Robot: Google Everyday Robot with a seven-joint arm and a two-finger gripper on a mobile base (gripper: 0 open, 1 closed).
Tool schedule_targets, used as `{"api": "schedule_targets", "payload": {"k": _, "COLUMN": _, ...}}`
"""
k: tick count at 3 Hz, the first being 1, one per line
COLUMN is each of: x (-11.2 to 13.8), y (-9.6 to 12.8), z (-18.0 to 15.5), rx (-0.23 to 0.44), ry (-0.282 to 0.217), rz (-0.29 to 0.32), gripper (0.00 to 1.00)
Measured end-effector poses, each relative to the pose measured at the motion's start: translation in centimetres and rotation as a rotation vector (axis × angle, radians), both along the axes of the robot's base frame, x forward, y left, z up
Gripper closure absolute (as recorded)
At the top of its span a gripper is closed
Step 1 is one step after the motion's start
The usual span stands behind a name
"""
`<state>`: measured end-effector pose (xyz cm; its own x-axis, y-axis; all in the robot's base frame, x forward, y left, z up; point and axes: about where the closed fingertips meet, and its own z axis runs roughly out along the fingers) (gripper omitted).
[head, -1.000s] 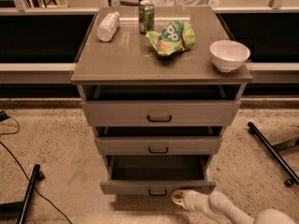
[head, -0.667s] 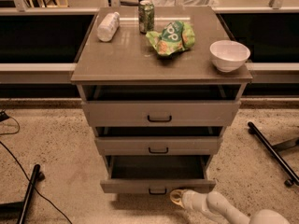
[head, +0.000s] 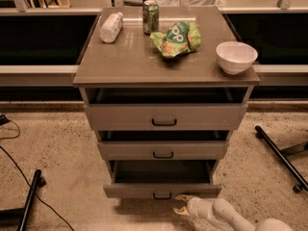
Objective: Close bottom drawer
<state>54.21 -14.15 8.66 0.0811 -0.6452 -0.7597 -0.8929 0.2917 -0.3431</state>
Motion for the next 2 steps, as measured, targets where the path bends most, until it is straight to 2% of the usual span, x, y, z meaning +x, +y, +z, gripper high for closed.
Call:
{"api": "schedule_targets", "payload": {"k": 1, "x": 0.17, "y": -0.07, "z": -0.21, "rx": 0.011, "ry": 0.003, "rz": -0.003, "gripper": 0.0}}
{"api": "schedule_targets", "payload": {"k": 2, "x": 0.24, "y": -0.1, "z": -0.25, "rx": 0.024, "ry": 0.007, "rz": -0.002, "gripper": 0.0}}
